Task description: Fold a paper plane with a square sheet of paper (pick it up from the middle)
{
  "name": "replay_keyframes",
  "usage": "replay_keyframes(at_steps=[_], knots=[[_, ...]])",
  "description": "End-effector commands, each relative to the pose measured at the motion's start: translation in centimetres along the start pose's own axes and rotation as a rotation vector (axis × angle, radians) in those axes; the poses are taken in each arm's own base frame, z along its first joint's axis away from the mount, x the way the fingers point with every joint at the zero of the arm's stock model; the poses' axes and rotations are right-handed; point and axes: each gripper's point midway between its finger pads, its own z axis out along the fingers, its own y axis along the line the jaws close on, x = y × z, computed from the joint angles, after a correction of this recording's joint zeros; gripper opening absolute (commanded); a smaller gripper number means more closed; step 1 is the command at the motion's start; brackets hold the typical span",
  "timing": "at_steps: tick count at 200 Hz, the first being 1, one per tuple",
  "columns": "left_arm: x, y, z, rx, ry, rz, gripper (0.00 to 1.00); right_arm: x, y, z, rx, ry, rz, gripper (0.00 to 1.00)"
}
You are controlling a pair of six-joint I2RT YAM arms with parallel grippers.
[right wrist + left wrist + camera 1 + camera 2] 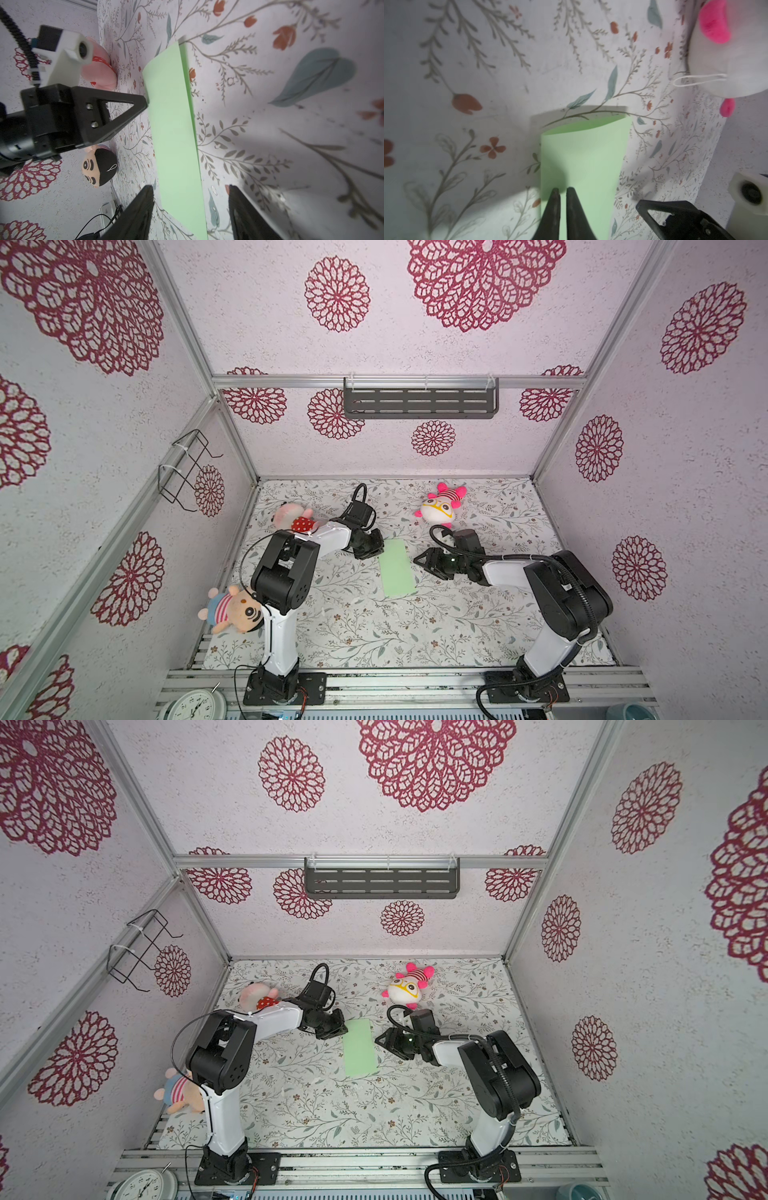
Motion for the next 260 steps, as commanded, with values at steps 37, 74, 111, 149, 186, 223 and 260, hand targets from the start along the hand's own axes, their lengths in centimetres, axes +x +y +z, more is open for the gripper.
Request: replay_keyframes(at_steps=[37,74,111,149,186,223,260], knots=[[-0.1,1.3,0.8,-0.062,0.013,-0.038,0.08,0.5,0.9,-0.7,-0.011,0.034,-0.041,0.60],[0.5,3.1,1.1,-0.133,0.026,-0.057,0.06,1.1,1.4,-0.1,-0.037,0.072,-0.026,0.57],[1.0,4.1,1.6,-0.168,0.043,-0.068,0.05,3.0,1.5,-0.2,-0.016,0.125,-0.014,0.55],[0.6,1.9,0.7,-0.079,0.035,-0.041,0.06,4.4,1.4,-0.5,0.002,0.151,-0.021,0.54],[-0.8,-3.3,-2.5,0.066,-0.032,0.011,0.12,3.0,2.4,-0.7,-0.012,0.086,-0.036,0.54],[0.1,-1.6,-1.7,0.017,-0.027,-0.022,0.14,2.9,1.9,-0.6,0.002,0.077,-0.025,0.56],[0.8,0.3,-0.5,-0.044,-0.009,-0.052,0.11,3.4,1.1,-0.6,0.035,0.092,-0.013,0.56]])
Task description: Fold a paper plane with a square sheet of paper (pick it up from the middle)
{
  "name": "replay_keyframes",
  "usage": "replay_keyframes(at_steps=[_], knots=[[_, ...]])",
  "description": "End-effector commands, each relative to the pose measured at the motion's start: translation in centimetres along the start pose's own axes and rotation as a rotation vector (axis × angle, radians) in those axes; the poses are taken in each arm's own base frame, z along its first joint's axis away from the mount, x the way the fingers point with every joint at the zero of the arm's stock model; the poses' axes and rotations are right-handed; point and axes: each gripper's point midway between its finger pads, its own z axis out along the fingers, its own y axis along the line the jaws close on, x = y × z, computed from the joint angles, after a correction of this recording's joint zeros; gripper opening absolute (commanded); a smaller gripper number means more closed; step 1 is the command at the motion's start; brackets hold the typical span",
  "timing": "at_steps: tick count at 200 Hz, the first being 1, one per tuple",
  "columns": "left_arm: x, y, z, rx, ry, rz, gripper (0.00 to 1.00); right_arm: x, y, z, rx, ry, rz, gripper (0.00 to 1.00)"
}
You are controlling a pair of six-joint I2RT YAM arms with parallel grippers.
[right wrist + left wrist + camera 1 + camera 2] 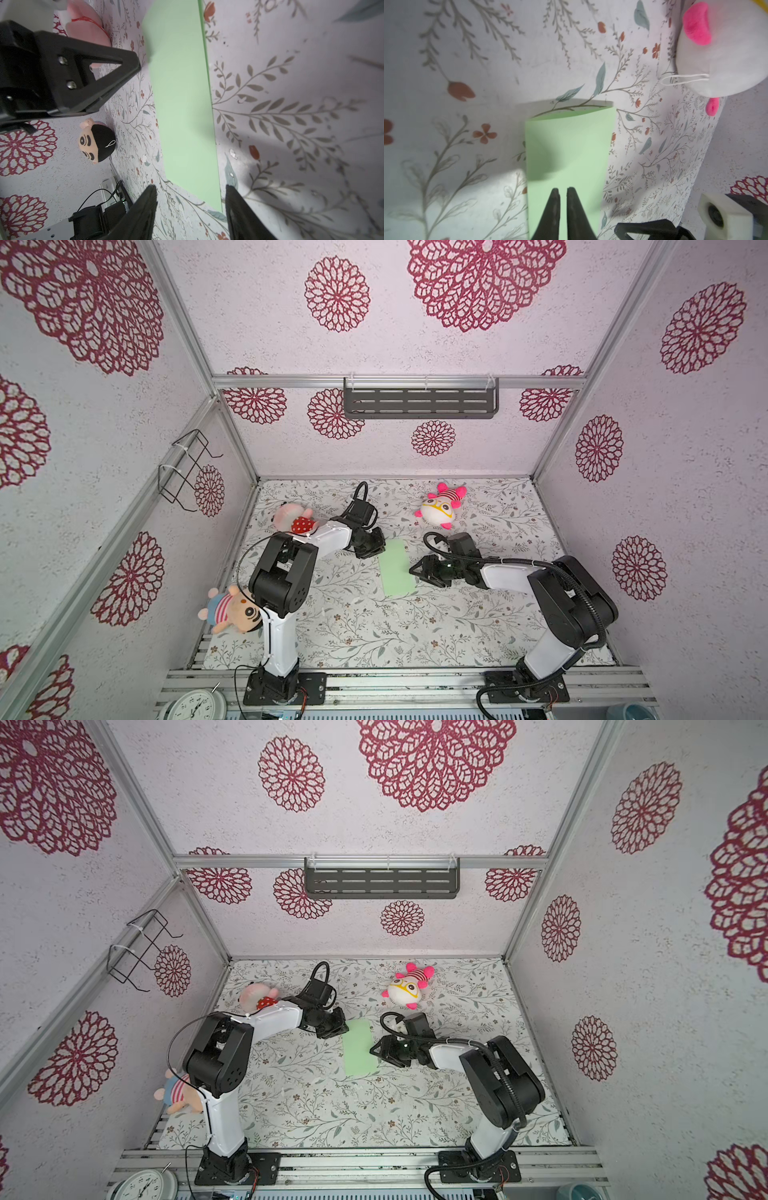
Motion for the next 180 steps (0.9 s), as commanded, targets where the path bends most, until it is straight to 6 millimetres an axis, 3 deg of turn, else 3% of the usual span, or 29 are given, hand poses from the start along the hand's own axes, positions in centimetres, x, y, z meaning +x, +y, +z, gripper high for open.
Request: replay_keyframes(at_steps=[1,92,180], knots=[[0.4,1.3,0.7,-0.047,0.001,-0.029,0.11,-0.1,0.0,-0.5,0.017,-0.017,0.003,0.56],[1.6,5.0,2.5,-0.181,0.041,-0.110,0.03,2.4,-0.4,0.0,0.032,0.086,0.021,0.55],[2.6,6.4,3.0,-0.219,0.069,-0.120,0.03,3.1,-0.7,1.0,0.036,0.128,0.029,0.52]])
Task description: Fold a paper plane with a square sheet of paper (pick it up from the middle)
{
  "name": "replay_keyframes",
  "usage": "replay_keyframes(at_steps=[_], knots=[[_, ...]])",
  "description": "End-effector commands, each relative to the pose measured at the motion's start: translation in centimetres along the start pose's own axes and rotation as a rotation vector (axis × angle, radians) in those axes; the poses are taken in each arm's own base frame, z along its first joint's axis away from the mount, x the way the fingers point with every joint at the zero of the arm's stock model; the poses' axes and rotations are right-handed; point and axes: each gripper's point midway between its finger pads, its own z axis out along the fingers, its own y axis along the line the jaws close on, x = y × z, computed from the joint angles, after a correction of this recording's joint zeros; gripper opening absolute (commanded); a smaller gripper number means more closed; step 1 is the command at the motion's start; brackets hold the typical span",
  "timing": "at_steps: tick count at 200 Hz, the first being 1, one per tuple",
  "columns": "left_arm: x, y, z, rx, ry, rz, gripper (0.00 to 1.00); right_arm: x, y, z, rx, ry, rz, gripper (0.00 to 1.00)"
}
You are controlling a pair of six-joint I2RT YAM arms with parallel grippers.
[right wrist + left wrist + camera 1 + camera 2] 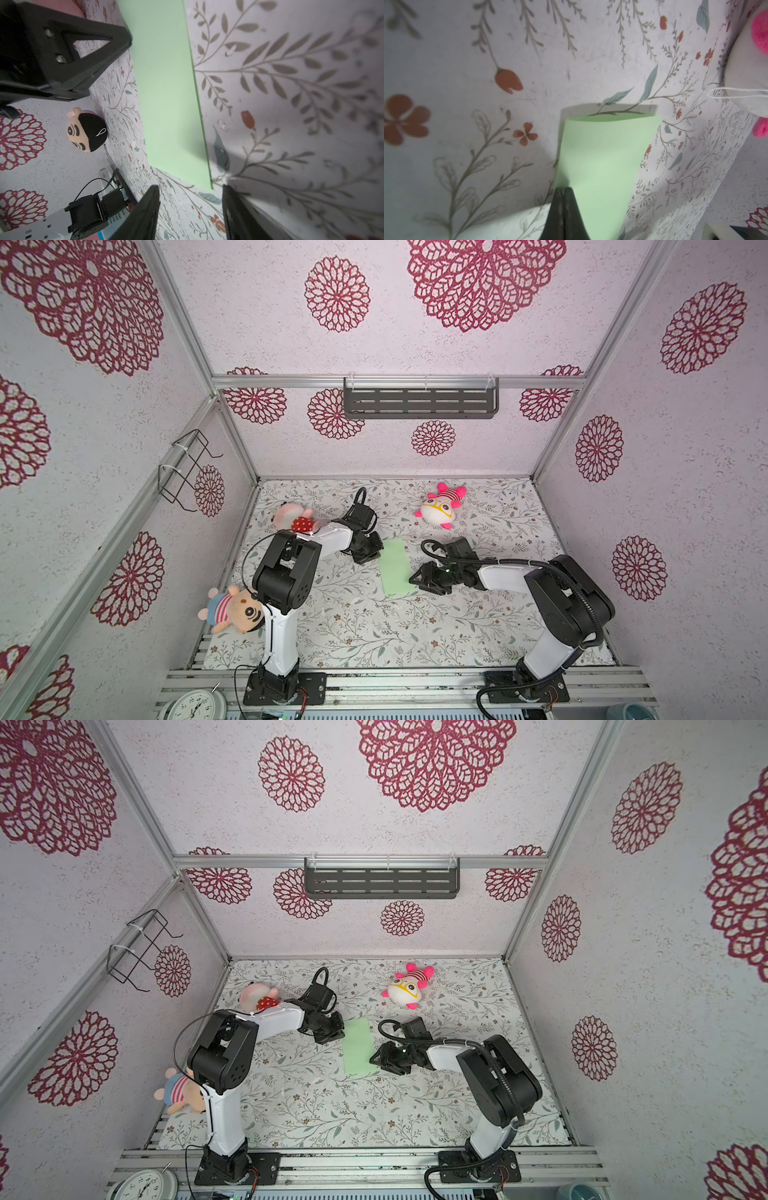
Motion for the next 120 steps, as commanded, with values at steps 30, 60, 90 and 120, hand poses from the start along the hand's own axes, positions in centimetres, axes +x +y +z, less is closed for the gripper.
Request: replay_keyframes(at_steps=[30,60,90,120], knots=[[2.0,3.9,2.0,-0.117,0.064,-0.050,0.03,0.2,0.5,0.9,-0.032,0.030,0.001,0.52],[2.2,4.2,2.2,-0.125,0.070,-0.058,0.02,0.1,1.1,0.9,-0.073,0.029,0.019,0.51],[2.3,4.4,2.4,-0.129,0.074,-0.061,0.02,0.0,2.0,0.8,-0.126,0.026,0.032,0.51],[2.3,4.5,2.4,-0.130,0.073,-0.062,0.02,-0.2,2.6,0.9,-0.167,0.021,0.045,0.49]])
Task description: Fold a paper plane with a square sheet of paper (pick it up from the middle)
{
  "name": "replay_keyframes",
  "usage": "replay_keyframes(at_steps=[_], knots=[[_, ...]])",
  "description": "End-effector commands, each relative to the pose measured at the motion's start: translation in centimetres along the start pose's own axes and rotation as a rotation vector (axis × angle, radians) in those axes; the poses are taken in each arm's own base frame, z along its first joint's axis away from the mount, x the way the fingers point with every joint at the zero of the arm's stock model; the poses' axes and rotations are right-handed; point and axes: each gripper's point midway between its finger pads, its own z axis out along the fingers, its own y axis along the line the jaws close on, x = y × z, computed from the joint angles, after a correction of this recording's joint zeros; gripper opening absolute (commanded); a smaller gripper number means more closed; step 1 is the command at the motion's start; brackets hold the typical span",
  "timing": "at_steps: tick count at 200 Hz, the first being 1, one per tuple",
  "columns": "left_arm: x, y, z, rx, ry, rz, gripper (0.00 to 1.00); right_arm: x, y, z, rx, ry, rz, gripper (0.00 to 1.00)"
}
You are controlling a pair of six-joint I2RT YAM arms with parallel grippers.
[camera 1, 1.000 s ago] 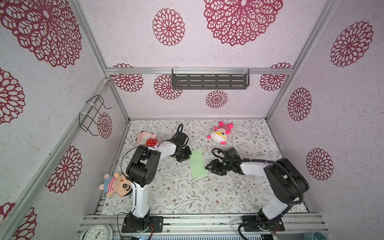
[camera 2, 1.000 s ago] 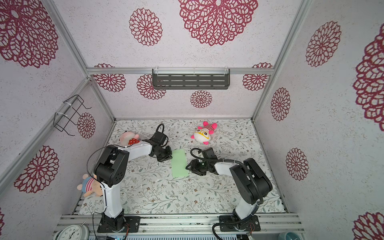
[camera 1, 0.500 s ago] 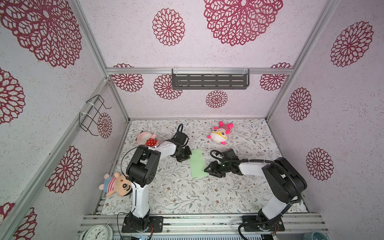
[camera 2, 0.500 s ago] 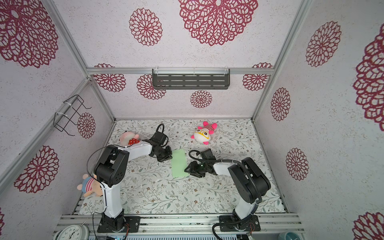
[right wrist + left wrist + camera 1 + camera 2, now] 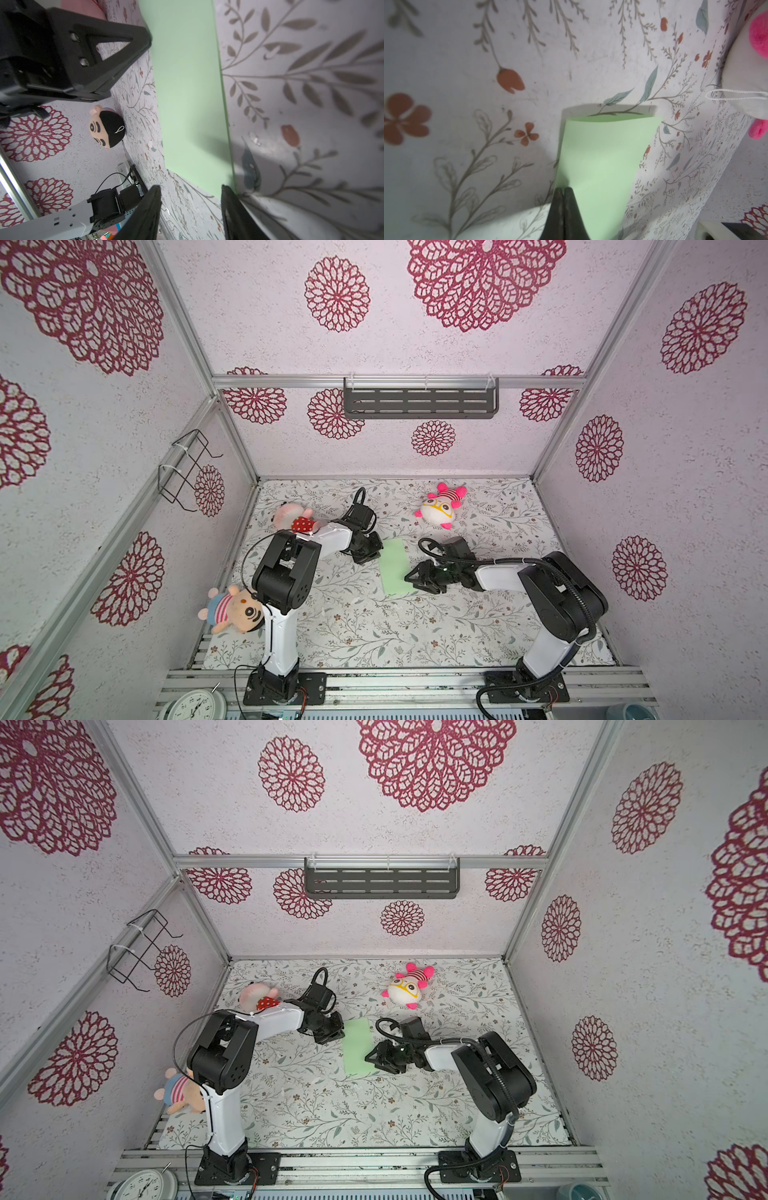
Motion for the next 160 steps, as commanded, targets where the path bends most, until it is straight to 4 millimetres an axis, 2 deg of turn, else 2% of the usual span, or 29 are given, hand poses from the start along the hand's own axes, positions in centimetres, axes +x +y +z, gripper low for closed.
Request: replay_keyframes(at_steps=[1,29,66,86,112,133,160], knots=[[2.3,4.5,2.3,-0.139,0.068,-0.048,0.02,0.1,0.9,0.2,-0.056,0.008,0.016,0.49],[2.3,4.7,2.4,-0.144,0.070,-0.046,0.02,-1.0,0.5,-0.5,-0.013,-0.041,-0.011,0.49],[2.4,5.0,2.3,-0.142,0.072,-0.045,0.02,-5.9,0.3,-1.8,0.015,-0.163,-0.079,0.52],[2.4,4.9,2.4,-0.140,0.076,-0.044,0.02,-8.7,0.3,-1.0,0.030,-0.180,-0.115,0.53],[2.4,5.1,2.5,-0.141,0.079,-0.046,0.02,-11.4,0.7,0.7,0.038,-0.175,-0.159,0.54],[2.6,5.3,2.6,-0.145,0.087,-0.048,0.02,-13.0,0.8,1.6,0.051,-0.177,-0.185,0.54],[2.8,5.5,2.7,-0.149,0.090,-0.049,0.02,-14.1,0.9,2.6,0.064,-0.166,-0.225,0.54]])
